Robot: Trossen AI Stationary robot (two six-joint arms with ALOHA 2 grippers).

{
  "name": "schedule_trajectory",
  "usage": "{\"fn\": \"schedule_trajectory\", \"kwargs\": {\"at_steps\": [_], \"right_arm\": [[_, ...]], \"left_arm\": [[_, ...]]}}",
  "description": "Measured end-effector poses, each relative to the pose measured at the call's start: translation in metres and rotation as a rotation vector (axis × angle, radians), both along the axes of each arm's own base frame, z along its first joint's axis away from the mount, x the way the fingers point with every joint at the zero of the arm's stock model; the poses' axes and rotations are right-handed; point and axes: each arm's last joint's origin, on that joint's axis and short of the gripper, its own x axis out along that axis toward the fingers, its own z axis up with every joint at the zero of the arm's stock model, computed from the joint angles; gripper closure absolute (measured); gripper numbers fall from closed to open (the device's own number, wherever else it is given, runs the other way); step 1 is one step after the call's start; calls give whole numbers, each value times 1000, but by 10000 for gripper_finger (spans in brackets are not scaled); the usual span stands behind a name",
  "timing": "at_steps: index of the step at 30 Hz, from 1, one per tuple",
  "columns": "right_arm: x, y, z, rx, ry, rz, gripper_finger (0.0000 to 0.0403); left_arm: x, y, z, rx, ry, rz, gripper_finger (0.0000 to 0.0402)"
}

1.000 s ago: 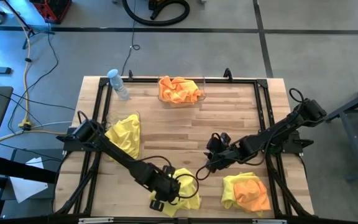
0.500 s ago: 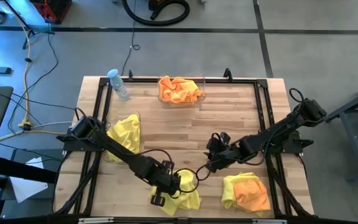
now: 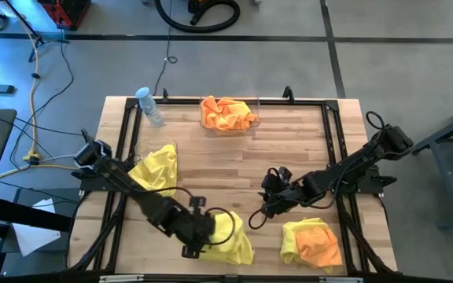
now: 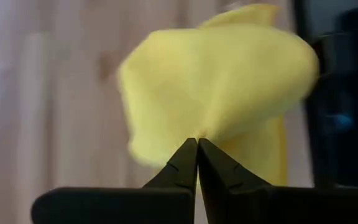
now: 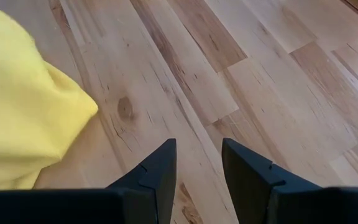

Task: Sort microfiber towel by color & place in baskets
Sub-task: Put the yellow microfiber towel into the bottom transparent bin

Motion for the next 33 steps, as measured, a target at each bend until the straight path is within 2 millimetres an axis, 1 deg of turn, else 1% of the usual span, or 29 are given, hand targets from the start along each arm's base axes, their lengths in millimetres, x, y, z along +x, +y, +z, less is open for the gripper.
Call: {"fn": "schedule_trajectory", "kwargs": {"at_steps": [3,9,12,16,23,29,33], "right_arm": [[-1,2,0,0,0,9,279],[-4,8,0,0,-1,30,279],[-4,10,0,0,-1,38,279],[-5,12,0,-2,-3,42,279],[-6,13,0,0,-6,41,279],[-6,14,0,5,-17,18,279],[-9,18,1,-31,-38,14,279]], "left_arm": [[-21,7,17,58,-16,117,401],[-70,27,62,120,-135,294,401],[-96,40,82,132,-189,348,401],[-130,63,106,144,-259,413,401],[-179,108,136,128,-368,464,401],[-214,143,158,7,-444,462,401],[-233,163,169,-54,-474,427,401]]}}
